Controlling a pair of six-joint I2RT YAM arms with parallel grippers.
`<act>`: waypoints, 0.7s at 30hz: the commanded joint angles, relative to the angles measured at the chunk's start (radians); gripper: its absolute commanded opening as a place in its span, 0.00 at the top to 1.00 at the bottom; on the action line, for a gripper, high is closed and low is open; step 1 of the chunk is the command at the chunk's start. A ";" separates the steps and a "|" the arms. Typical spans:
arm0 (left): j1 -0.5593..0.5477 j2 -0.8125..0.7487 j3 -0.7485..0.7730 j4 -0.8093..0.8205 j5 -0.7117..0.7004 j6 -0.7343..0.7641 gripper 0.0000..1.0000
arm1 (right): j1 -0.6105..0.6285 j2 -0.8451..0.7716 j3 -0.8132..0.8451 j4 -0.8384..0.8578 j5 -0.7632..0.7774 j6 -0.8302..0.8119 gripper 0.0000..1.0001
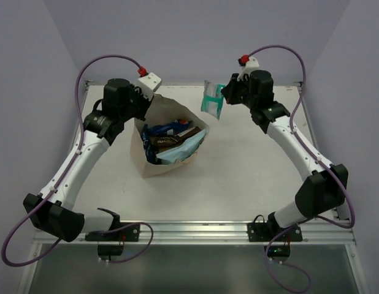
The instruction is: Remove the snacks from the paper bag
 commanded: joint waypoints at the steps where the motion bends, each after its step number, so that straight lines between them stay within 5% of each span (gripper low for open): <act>1: 0.009 -0.019 0.120 0.073 0.050 0.075 1.00 | -0.002 -0.075 -0.107 0.290 -0.115 0.097 1.00; 5: -0.007 -0.086 0.019 0.062 0.151 0.087 1.00 | -0.016 -0.104 -0.381 0.404 -0.090 0.209 1.00; 10: -0.108 -0.166 -0.150 0.044 0.096 0.100 1.00 | -0.016 -0.155 -0.765 0.477 0.014 0.349 0.94; 12: -0.175 -0.186 -0.207 0.028 0.030 0.089 1.00 | -0.016 -0.199 -0.866 0.445 0.036 0.387 0.82; 13: -0.188 -0.189 -0.221 0.022 0.015 0.081 1.00 | -0.016 -0.219 -0.882 0.416 0.048 0.390 0.65; 16: -0.212 -0.198 -0.247 0.008 -0.009 0.045 1.00 | -0.014 -0.345 -0.905 0.294 0.082 0.341 0.43; 21: -0.226 -0.226 -0.209 0.002 -0.012 -0.001 1.00 | 0.047 -0.636 -0.786 0.132 0.014 0.128 0.33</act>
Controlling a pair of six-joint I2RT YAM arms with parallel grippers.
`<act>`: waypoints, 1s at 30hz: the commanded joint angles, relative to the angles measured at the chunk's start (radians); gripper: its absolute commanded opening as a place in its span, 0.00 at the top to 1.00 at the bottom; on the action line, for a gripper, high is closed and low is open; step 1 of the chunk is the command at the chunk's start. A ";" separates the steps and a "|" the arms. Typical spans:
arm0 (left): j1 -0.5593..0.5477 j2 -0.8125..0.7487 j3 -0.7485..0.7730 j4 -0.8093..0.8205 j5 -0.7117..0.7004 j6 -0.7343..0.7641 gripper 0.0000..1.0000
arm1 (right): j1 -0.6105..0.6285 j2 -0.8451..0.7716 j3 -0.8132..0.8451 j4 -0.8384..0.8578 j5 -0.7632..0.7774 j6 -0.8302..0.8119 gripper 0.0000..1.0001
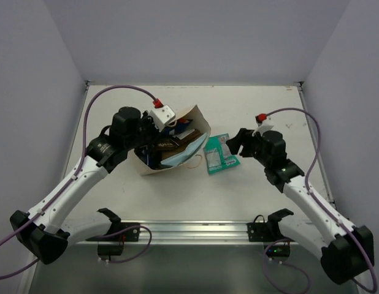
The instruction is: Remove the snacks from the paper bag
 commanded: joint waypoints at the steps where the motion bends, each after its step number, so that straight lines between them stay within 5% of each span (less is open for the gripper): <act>1: -0.011 -0.036 0.039 -0.016 -0.025 -0.050 1.00 | 0.054 -0.171 0.141 -0.058 -0.035 -0.172 0.33; 6: -0.020 -0.050 0.099 -0.034 -0.016 -0.053 1.00 | 0.192 -0.214 0.337 -0.115 -0.225 -0.482 0.33; 12: -0.021 -0.047 0.126 -0.030 -0.039 -0.035 1.00 | 0.323 -0.059 0.520 -0.172 -0.357 -0.737 0.35; 19: -0.021 -0.037 0.148 -0.030 0.006 -0.007 1.00 | 0.523 0.140 0.603 -0.210 -0.256 -0.976 0.37; 30: -0.021 -0.014 0.195 -0.051 0.058 0.042 1.00 | 0.594 0.326 0.518 0.057 -0.005 -1.166 0.41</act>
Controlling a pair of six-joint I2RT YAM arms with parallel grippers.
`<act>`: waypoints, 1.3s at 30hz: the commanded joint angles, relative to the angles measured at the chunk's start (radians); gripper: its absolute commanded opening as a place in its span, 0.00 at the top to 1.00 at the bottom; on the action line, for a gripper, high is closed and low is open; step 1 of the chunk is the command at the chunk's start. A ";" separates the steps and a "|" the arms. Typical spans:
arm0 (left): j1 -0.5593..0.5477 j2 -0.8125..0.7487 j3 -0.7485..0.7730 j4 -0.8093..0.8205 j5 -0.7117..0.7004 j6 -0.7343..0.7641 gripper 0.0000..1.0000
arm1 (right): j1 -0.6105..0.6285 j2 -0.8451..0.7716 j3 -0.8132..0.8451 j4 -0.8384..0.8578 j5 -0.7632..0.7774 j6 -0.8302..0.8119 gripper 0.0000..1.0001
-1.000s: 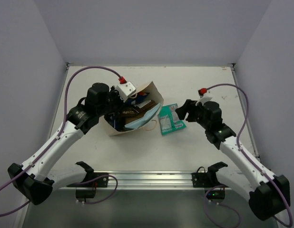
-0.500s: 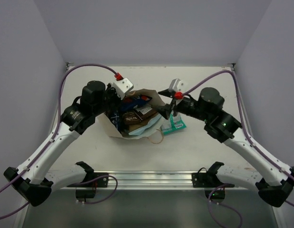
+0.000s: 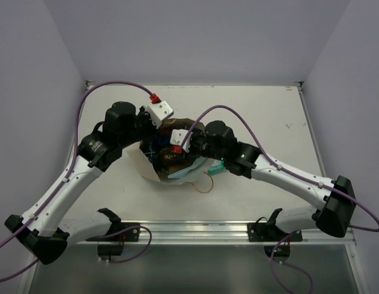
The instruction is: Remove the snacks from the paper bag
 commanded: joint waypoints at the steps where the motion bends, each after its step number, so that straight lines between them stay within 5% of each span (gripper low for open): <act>1: -0.008 0.004 0.072 0.047 0.067 0.034 1.00 | 0.009 0.035 -0.021 0.159 0.120 -0.116 0.41; 19: -0.028 0.049 0.097 0.034 0.086 0.056 1.00 | 0.009 0.279 0.044 0.088 0.122 -0.153 0.29; 26: -0.028 0.046 0.065 0.045 0.038 0.038 1.00 | 0.019 0.232 0.077 0.006 0.107 -0.141 0.94; 39: -0.029 0.047 0.052 0.096 -0.040 -0.031 1.00 | 0.118 -0.142 0.067 -0.166 0.114 -0.075 1.00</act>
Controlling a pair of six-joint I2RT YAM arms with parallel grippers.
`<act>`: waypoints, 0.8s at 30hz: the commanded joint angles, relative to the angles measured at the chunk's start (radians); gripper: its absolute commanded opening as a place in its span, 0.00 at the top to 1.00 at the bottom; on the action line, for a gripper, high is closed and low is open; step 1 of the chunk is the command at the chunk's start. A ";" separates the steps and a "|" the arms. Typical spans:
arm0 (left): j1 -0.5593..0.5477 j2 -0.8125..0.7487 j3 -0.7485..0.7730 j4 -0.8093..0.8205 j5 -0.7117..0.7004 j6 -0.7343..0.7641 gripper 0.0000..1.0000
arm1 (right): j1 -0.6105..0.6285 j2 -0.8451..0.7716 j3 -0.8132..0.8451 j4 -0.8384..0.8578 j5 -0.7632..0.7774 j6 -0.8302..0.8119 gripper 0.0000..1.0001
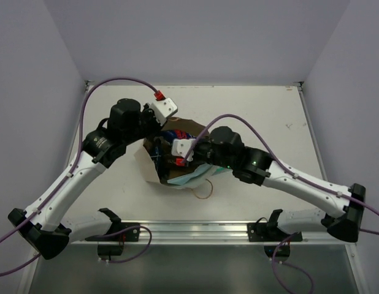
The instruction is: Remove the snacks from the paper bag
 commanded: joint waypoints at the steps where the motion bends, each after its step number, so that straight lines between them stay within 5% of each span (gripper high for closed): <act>1: -0.008 -0.004 0.010 0.092 -0.038 -0.027 1.00 | 0.020 -0.116 0.031 -0.070 -0.034 0.051 1.00; 7: -0.008 -0.004 -0.006 0.104 -0.069 -0.039 1.00 | 0.023 -0.354 0.071 -0.116 -0.088 0.185 1.00; 13: -0.008 -0.035 -0.042 0.121 -0.074 -0.048 1.00 | -0.021 -0.478 0.065 -0.090 0.275 0.298 1.00; 20: -0.006 -0.059 -0.056 0.118 -0.071 -0.045 1.00 | -0.499 -0.400 -0.111 -0.047 0.285 0.458 1.00; 24: -0.006 -0.066 -0.055 0.112 -0.069 -0.043 1.00 | -0.630 -0.267 -0.207 0.095 0.314 0.453 1.00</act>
